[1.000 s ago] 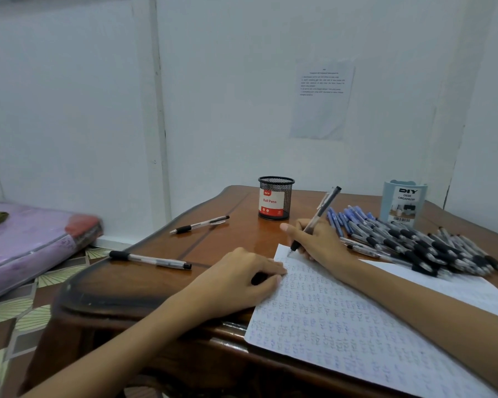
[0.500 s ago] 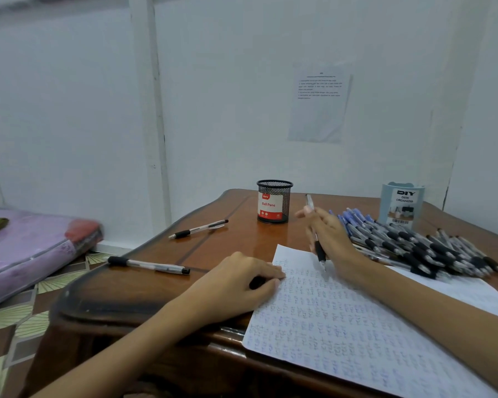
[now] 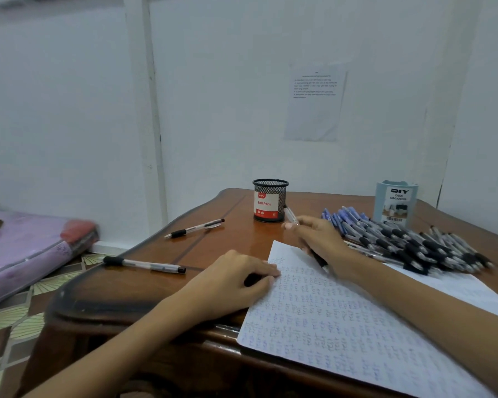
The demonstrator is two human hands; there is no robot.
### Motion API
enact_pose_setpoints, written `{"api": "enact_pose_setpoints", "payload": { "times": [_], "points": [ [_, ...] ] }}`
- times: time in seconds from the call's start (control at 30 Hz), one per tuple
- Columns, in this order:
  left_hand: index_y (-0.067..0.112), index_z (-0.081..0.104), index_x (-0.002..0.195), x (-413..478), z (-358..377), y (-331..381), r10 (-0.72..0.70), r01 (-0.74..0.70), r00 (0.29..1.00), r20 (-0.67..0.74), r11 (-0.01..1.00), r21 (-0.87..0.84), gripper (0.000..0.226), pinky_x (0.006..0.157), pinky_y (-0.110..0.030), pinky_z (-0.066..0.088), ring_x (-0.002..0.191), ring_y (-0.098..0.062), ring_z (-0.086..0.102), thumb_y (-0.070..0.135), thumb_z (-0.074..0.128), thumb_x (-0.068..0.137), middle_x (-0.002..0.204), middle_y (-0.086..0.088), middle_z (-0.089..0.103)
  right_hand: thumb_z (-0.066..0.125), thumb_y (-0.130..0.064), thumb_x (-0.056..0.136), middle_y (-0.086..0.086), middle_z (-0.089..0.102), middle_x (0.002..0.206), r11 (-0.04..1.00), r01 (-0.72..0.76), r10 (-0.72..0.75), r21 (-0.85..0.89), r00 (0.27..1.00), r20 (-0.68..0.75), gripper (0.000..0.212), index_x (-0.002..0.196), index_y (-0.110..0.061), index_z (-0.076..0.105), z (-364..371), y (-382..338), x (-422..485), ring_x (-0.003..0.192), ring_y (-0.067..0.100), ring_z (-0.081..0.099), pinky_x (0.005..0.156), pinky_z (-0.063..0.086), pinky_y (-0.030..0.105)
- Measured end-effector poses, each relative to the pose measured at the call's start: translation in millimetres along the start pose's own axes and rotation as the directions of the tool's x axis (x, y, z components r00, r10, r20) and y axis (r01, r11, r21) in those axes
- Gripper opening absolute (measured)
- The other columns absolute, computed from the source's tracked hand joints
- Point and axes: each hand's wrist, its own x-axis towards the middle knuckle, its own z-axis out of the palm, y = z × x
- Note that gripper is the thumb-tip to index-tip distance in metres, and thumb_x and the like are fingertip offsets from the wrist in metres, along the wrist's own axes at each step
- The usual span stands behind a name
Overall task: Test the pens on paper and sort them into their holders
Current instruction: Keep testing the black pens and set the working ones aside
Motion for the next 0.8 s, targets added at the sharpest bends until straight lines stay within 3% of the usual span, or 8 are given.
{"api": "enact_pose_setpoints", "payload": {
  "times": [0.13,0.23,0.4,0.5,0.67,0.73,0.8],
  "points": [
    [0.02,0.063,0.121,4.7,-3.5,4.5,-0.006,0.005,1.0,0.019,0.996,0.09,0.03,0.083,-0.003,0.04,0.096,0.009,0.056,0.023,0.048,0.095,0.115,0.012,0.065,0.053,-0.011,0.093,0.001,0.053,0.069,0.962,-0.124,0.126,-0.244,0.992,-0.007,0.024,0.117,-0.01,0.056,-17.4,0.7,11.1,0.053,0.008,0.043,0.041,0.036,0.012],
    [0.025,0.065,0.114,11.2,-4.2,7.4,-0.018,0.012,1.0,0.024,0.979,0.205,0.028,0.071,-0.006,0.04,0.084,0.009,0.054,0.028,0.045,0.095,0.104,0.018,0.064,0.053,-0.015,0.093,0.003,0.057,0.072,0.899,-0.104,0.063,-0.425,0.992,-0.109,0.021,0.114,-0.011,0.056,-48.9,-0.7,17.2,0.049,0.011,0.046,0.038,0.038,0.016],
    [0.031,0.058,0.122,34.7,12.1,20.0,0.022,-0.026,0.999,0.025,0.976,0.215,0.032,0.09,-0.015,0.043,0.104,0.007,0.048,0.038,0.042,0.095,0.125,0.019,0.054,0.05,-0.024,0.096,0.013,0.062,0.098,0.554,-0.16,-0.09,-0.817,0.964,-0.249,0.026,0.108,-0.002,0.059,-100.8,5.4,15.8,0.081,0.026,0.056,0.062,0.04,0.027],
    [0.033,0.051,0.128,47.7,22.6,30.4,0.037,-0.053,0.995,0.091,0.983,0.174,0.035,0.097,-0.021,0.041,0.113,0.004,0.045,0.04,0.041,0.096,0.134,0.019,0.046,0.046,-0.016,0.095,0.015,0.061,0.112,0.328,-0.215,-0.125,-0.92,0.955,-0.268,0.02,0.109,-0.005,0.056,-110.7,12.4,5.0,0.1,0.031,0.058,0.071,0.041,0.032],
    [0.029,0.05,0.131,55.1,30.8,38.6,0.05,-0.072,0.989,0.142,0.986,0.152,0.038,0.1,-0.024,0.04,0.118,-0.001,0.045,0.042,0.037,0.097,0.137,0.015,0.044,0.044,-0.016,0.097,0.011,0.057,0.114,0.045,-0.179,-0.187,-0.983,0.965,-0.185,0.025,0.119,-0.01,0.054,-103.0,18.8,0.2,0.102,0.025,0.057,0.077,0.046,0.031],
    [0.03,0.05,0.131,54.1,29.1,35.8,0.039,-0.059,0.989,0.141,0.988,0.143,0.038,0.1,-0.024,0.04,0.118,-0.001,0.045,0.043,0.037,0.097,0.137,0.015,0.044,0.045,-0.017,0.096,0.01,0.055,0.114,-0.017,-0.163,-0.222,-0.986,0.963,-0.155,0.024,0.115,-0.009,0.057,-96.6,16.1,3.9,0.105,0.023,0.051,0.077,0.045,0.03],
    [0.03,0.05,0.13,50.7,23.5,31.1,0.02,-0.039,0.992,0.121,0.988,0.152,0.039,0.099,-0.025,0.04,0.118,-0.001,0.045,0.045,0.037,0.097,0.136,0.016,0.044,0.044,-0.02,0.095,0.01,0.053,0.114,-0.005,-0.131,-0.261,-0.991,0.957,-0.125,0.024,0.11,-0.009,0.059,-88.3,8.6,9.5,0.107,0.022,0.046,0.076,0.043,0.03]
  ]
}}
